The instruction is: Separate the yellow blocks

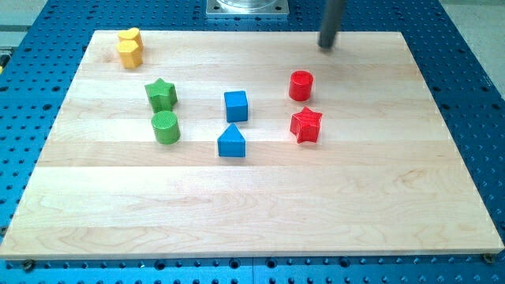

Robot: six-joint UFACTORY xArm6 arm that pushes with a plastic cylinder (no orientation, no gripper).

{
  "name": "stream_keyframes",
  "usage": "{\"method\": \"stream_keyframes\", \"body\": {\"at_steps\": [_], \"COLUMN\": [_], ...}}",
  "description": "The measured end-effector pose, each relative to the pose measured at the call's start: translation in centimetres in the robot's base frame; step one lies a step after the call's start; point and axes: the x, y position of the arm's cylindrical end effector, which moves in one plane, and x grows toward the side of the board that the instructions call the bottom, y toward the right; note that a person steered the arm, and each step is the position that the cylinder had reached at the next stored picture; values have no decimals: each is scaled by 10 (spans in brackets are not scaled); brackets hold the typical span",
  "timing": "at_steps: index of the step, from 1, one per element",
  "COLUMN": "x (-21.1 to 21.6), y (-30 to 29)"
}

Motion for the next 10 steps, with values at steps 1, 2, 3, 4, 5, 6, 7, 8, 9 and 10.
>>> {"method": "stream_keyframes", "body": {"at_steps": [1, 2, 3, 4, 5, 6, 7, 8, 9, 10], "x": [-4, -2, -2, -4, -4, -4, -1, 18, 40, 51], "y": [-27, -82, -148, -245, -329, -378, -373, -352, -341, -322]}}
